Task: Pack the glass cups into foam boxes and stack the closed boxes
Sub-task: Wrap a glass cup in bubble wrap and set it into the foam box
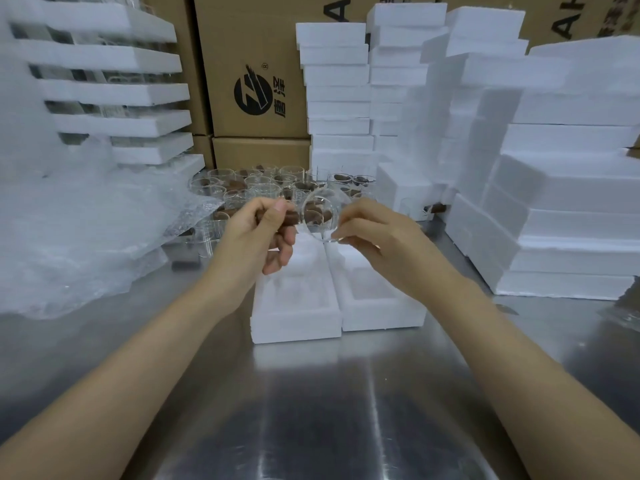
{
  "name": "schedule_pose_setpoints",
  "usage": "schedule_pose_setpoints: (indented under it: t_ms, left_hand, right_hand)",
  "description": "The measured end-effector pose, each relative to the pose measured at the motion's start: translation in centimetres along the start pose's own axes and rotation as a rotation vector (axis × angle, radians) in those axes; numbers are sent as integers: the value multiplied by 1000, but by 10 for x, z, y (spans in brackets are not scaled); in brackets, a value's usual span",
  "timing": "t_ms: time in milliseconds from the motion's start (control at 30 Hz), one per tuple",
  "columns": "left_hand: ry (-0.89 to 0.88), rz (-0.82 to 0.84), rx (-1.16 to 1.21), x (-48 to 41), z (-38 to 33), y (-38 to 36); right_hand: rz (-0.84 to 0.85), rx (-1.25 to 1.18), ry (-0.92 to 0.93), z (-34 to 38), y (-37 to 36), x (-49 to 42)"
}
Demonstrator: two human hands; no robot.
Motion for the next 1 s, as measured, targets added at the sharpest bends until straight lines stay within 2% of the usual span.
schedule_pose_setpoints:
  t_ms: [100,133,200,267,333,600,1000]
  left_hand:
    - [19,-19,34,-1,3,4]
    - [19,-27,45,0,5,5]
    - [7,-27,51,2,8,4]
    - [3,-4,45,5,11,0]
    - [10,21,18,7,12,-5]
    - [-1,64,-16,9,11,-9]
    - [118,62,76,5,17,-6]
  right_hand:
    - [-110,-85,-193,-14,8,-1]
    - [-86,-94,-270,-21,5,1]
    - [67,-45,-426,-32,-8,8]
    - [189,-13,-502,-38,-24,18]
    - [203,-42,-545,-41,-31,24]
    - [178,6,-562,-46,-32,24]
    - [197,40,-526,-39,-29,22]
Point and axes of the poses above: each hand's wrist, its own x-axis away from the middle knuckle, its own y-axis out of the back of the hand, z = x × y, the point moved 7 cm from there along -x, towards the middle knuckle, and after that the axes turned 8 degrees about -z, right-handed, at the moved point
